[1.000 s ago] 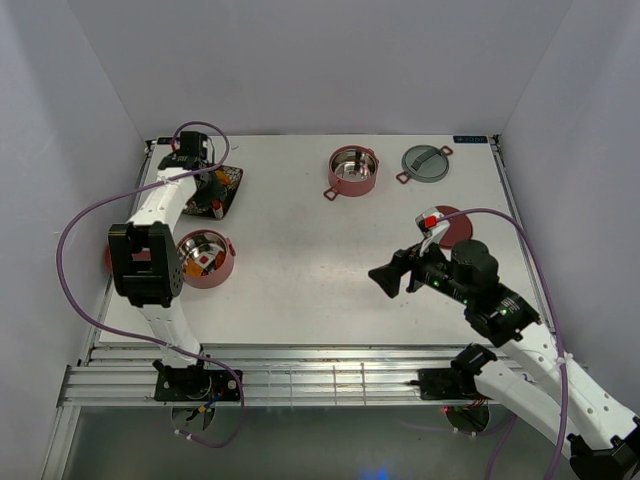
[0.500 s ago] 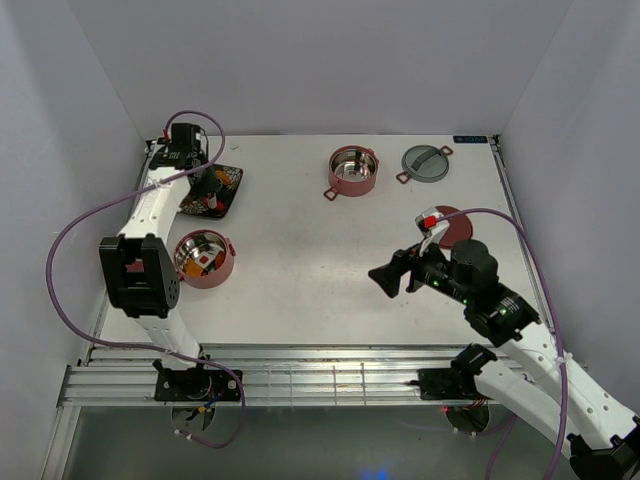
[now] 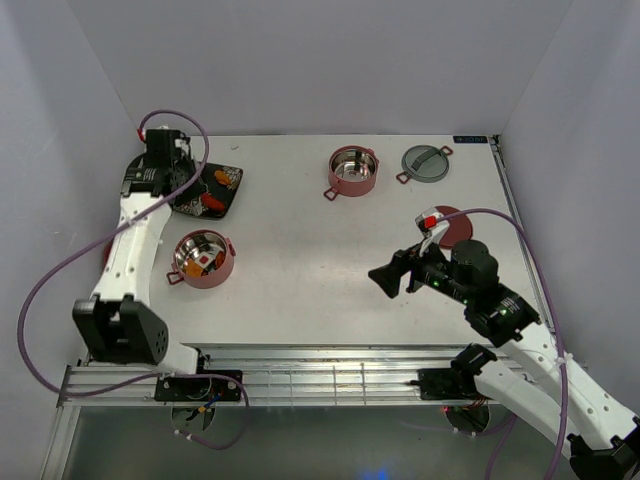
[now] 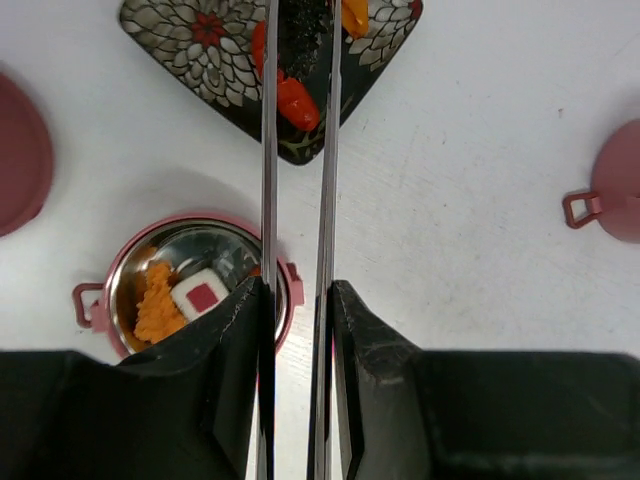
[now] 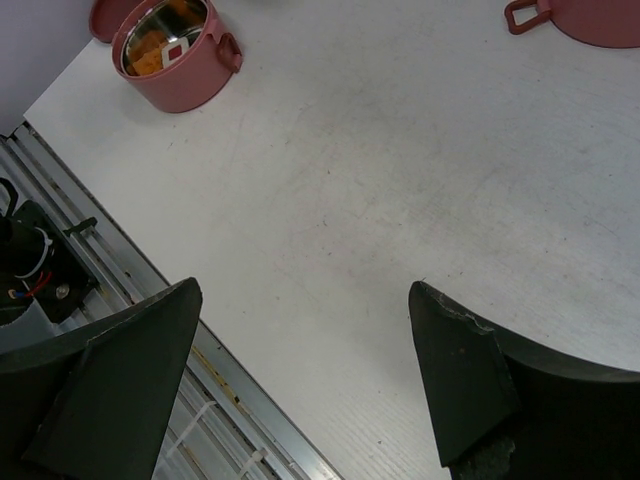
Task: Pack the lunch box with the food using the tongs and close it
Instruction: Pick up the fake food from the plate, then place the fake food in the packing box.
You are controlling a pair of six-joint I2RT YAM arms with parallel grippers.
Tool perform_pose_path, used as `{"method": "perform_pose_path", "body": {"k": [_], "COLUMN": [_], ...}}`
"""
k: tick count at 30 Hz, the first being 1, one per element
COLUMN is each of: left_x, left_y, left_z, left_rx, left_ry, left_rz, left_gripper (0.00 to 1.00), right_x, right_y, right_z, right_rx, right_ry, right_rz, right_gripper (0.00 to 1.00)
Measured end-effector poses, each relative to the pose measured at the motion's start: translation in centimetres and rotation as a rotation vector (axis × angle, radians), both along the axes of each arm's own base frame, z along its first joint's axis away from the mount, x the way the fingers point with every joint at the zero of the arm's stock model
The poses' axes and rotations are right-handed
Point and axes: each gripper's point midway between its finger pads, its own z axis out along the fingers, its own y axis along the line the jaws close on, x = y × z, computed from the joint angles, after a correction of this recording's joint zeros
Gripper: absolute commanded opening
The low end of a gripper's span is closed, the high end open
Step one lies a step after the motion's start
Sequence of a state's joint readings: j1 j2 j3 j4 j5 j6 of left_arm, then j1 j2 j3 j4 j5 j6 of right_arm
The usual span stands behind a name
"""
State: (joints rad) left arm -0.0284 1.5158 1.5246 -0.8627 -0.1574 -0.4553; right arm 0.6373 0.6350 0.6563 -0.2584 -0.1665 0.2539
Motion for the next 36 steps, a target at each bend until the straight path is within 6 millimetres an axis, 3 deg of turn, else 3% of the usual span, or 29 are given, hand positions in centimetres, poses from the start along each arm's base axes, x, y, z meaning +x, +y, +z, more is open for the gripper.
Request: {"method": "perform_pose_path", "body": {"k": [4,7,17,29,36], "left_x": [-4.3,-7.2,-14.8,-18.0,-18.3], "left_y": [0.4,0.5,0.4,0.1,0.1], "left_z": [2.4,2.5,-3.7,-4.4,-5.4], "left_rx": [0.006,0.001,-0.018,-0.039,-0.043], "left_ry": [-0.067,-0.081,0.061,0.06,0.09], "left_rz": [0.018,0.021,0.031,0.023,0.037], "left_gripper": [0.24,0.23,0.23,0.24,0.27], "right_x": [-0.1,-0.2,-0.3,-0.2,-0.3], "right_y": [0.0,0.1,0.2,0.3,0.3], "right_z": [0.1,0.1,0.3,0.1,0.1], "right_rx": [0.003,0.006,0.011,0.007,0.008], "right_ry": [-0.002,-0.002,-0.005,0.001,0.001], "right_rz": [0.005,0.013,0.02,0.021,0.023], "right_gripper": [0.9,0.9,0.9,0.9,0.9]}}
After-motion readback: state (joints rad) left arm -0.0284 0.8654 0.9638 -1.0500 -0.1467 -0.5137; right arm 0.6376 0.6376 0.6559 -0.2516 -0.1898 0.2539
